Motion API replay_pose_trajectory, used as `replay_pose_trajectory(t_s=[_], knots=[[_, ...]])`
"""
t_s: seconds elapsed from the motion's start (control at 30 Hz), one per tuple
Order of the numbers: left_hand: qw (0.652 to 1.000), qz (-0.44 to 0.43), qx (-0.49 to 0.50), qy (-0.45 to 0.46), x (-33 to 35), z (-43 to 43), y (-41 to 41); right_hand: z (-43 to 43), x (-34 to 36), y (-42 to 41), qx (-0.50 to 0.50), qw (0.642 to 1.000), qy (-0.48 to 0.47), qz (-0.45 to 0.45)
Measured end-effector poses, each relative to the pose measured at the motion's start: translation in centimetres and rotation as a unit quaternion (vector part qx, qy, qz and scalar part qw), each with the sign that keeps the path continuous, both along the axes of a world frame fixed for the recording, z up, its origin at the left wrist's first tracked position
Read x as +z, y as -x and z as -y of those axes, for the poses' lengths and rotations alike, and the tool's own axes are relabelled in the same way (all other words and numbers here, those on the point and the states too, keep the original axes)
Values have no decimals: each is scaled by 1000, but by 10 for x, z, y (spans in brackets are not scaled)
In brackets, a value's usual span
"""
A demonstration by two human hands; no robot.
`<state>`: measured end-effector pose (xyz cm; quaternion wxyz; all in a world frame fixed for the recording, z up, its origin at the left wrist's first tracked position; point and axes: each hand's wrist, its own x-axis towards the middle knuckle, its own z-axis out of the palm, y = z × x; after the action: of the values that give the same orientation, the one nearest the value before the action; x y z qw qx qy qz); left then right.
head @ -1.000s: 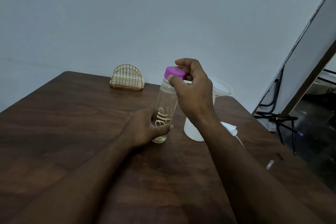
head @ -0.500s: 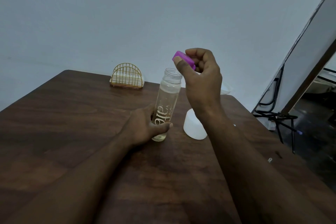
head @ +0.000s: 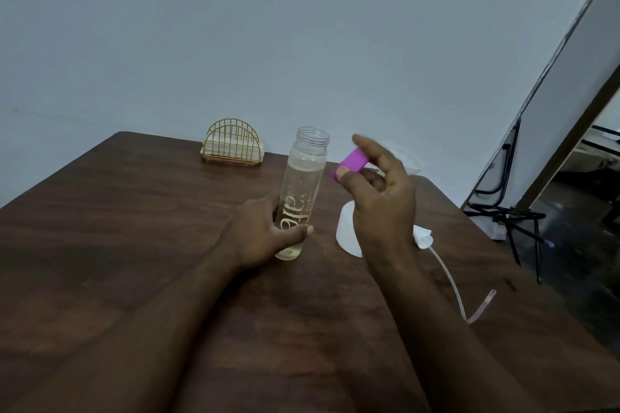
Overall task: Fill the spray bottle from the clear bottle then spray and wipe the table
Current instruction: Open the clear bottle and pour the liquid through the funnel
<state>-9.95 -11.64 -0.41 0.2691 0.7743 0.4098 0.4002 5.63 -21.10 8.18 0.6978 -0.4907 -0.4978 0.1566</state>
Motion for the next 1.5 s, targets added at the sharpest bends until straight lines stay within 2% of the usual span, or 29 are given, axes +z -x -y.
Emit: replay_pose_trajectory(t_s=[0.3, 0.43, 0.63, 0.83, 0.97, 1.07, 1.17, 1.3, 1.4, 1.5], knots=[[997, 39, 67, 24, 1, -8, 21, 0, -64, 17, -109, 976, 125, 142], [993, 83, 72, 50, 0, -11, 27, -8, -80, 20, -93, 955, 197, 200], [992, 97, 51, 61, -1, -11, 24, -23, -97, 22, -96, 910, 268, 301], [991, 103, 46, 66, -4, -17, 25, -38, -95, 23, -97, 893, 283, 337], [991, 106, 47, 60, -6, -18, 25, -37, -95, 23, -98, 896, 264, 345], [991, 109, 44, 63, -6, -19, 25, -27, -94, 20, -103, 914, 223, 324], [990, 117, 33, 69, -6, -19, 26, -12, -86, 9, -149, 933, 147, 293], [991, 117, 29, 66, -5, -15, 25, -1, -74, -16, -235, 941, 46, 238], [993, 107, 30, 43, -3, -11, 23, 0, -67, -37, -285, 940, 28, 184], [993, 108, 36, 25, -1, -6, 22, -3, -61, -54, -291, 948, 17, 130]])
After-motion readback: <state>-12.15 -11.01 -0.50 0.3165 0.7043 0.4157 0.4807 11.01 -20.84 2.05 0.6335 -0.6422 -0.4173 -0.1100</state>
